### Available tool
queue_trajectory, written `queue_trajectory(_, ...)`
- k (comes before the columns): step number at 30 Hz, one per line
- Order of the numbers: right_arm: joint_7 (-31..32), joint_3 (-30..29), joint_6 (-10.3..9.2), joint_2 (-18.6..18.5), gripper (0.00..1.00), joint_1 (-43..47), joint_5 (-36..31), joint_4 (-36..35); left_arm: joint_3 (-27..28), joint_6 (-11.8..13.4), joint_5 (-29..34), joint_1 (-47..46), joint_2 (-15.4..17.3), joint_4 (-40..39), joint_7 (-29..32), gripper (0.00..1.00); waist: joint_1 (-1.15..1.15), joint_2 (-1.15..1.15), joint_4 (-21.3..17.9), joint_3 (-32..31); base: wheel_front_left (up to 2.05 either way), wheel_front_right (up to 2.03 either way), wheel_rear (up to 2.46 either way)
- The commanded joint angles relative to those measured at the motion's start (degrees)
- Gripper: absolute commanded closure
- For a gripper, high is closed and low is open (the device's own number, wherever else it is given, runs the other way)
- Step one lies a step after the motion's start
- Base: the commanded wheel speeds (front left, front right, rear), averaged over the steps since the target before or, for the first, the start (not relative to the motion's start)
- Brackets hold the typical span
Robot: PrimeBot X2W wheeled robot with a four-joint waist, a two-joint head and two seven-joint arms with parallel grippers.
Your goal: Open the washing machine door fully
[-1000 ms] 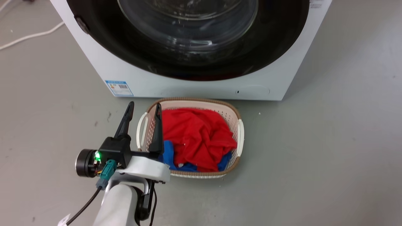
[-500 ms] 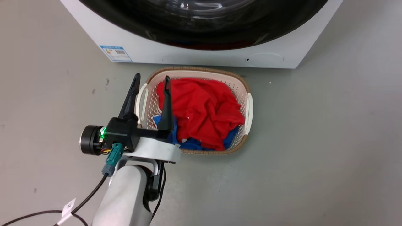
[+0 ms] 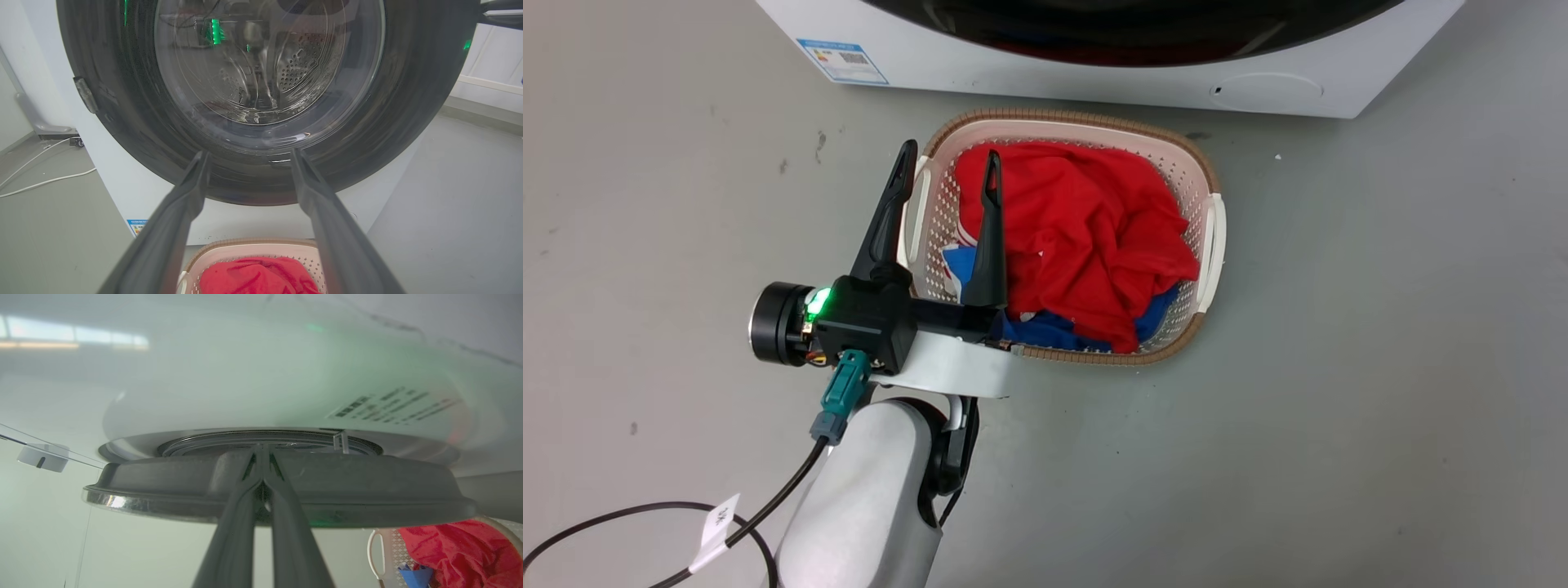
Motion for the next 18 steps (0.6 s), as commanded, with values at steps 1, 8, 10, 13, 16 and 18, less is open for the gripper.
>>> queue_trajectory(1,0.4,0.2,0.01,0.5,1.00,-0.8,-0.6,-0.2,-0.4,0.5,0.2,-0.9,0.0,-0.4,-0.2,0.00,-0.01,0.00,0.4,1.0,0.00,0.00,0.00)
queue_trajectory(8,1.4,-0.3,0.01,1.0,1.00,-2.4,-2.0,-0.9,-1.6,1.0,0.1,-1.8,0.0,-0.5,-0.2,0.00,-0.01,0.00,0.8,2.4,0.00,0.00,0.00)
queue_trajectory(10,1.7,-0.5,0.01,1.0,1.00,-2.6,-2.5,-1.0,-1.8,1.2,0.1,-2.0,0.0,-0.5,-0.2,0.00,-0.01,0.00,0.8,2.5,0.00,0.00,0.00)
queue_trajectory(13,2.4,-0.7,0.01,0.9,1.00,-2.9,-3.3,-0.9,-1.9,1.3,0.2,-2.3,0.0,-0.6,-0.2,0.00,-0.01,0.00,0.7,2.8,0.00,0.00,0.00)
queue_trajectory(16,4.1,-0.9,0.01,1.4,1.00,-3.3,-3.5,-1.0,-2.0,1.4,0.3,-2.5,0.0,-0.7,-0.2,0.00,-0.01,0.00,0.6,3.0,0.00,0.00,0.00)
queue_trajectory(18,5.1,-1.0,0.01,1.7,1.00,-3.3,-3.7,-1.0,-2.2,1.4,0.2,-2.5,0.0,-0.7,-0.2,0.00,-0.01,0.00,0.5,3.0,0.00,0.00,0.00)
